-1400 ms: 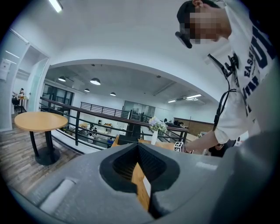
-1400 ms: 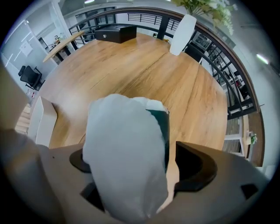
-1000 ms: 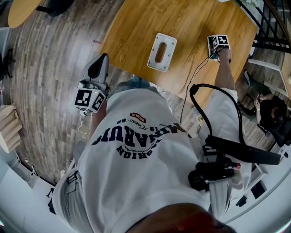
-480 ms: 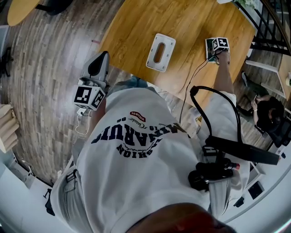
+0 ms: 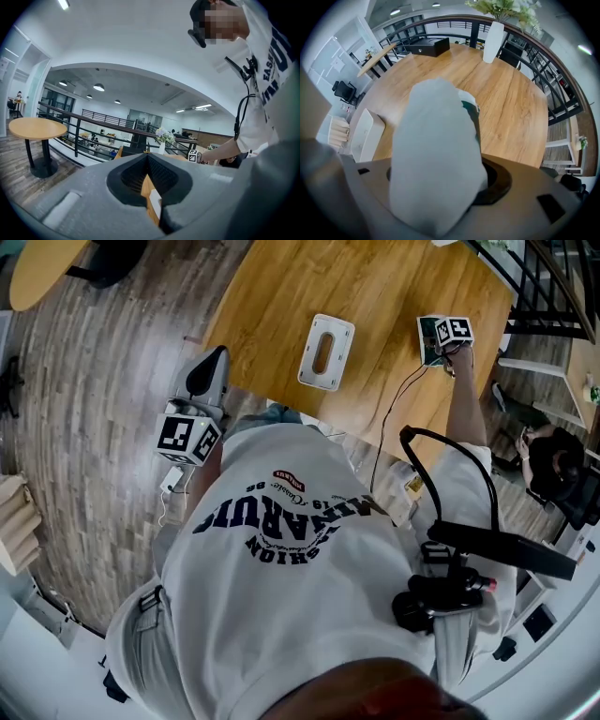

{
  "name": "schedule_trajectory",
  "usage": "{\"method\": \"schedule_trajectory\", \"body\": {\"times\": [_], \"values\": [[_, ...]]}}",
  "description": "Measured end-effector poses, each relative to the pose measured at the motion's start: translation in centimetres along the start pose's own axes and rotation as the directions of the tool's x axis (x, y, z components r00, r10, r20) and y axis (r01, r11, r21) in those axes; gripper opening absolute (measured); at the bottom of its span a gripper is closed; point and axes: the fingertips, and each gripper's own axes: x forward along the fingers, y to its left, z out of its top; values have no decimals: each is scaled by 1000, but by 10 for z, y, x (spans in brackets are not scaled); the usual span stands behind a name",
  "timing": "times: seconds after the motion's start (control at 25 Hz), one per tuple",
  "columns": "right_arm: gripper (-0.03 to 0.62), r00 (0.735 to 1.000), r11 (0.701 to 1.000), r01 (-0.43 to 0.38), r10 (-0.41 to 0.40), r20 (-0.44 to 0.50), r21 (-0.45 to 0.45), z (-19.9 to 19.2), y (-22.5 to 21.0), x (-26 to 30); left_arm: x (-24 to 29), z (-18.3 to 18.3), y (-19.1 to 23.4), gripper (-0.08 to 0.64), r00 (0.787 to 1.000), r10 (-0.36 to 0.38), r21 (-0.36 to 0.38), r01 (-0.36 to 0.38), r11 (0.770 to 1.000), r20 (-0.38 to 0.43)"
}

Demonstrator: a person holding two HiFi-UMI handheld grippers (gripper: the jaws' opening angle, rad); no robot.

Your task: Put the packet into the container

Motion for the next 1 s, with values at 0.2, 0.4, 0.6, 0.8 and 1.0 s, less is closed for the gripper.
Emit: {"method": "schedule_trajectory", "body": {"times": [0.2, 0.4, 0.6, 0.8, 1.0], "values": [[282, 995, 997, -78, 77, 71, 21, -2, 17, -38, 9, 1, -8, -3, 998, -56, 0, 56, 998, 19], [284, 976, 989, -146, 139, 169, 30, -8, 37, -91, 16, 6, -15, -3, 994, -98, 15, 97, 995, 43], [284, 941, 970, -241, 226, 253, 27, -29, 65, -169, 21, 6, -19, -3, 991, -124, 3, 124, 992, 55], [284, 873, 930, -364, 319, 370, 57, -41, 101, -259, 23, 9, -24, -4, 986, -157, 3, 157, 988, 59], [284, 741, 852, -521, 419, 525, 56, -54, 136, -353, 30, 16, -27, -4, 982, -176, 0, 176, 984, 64]]}}
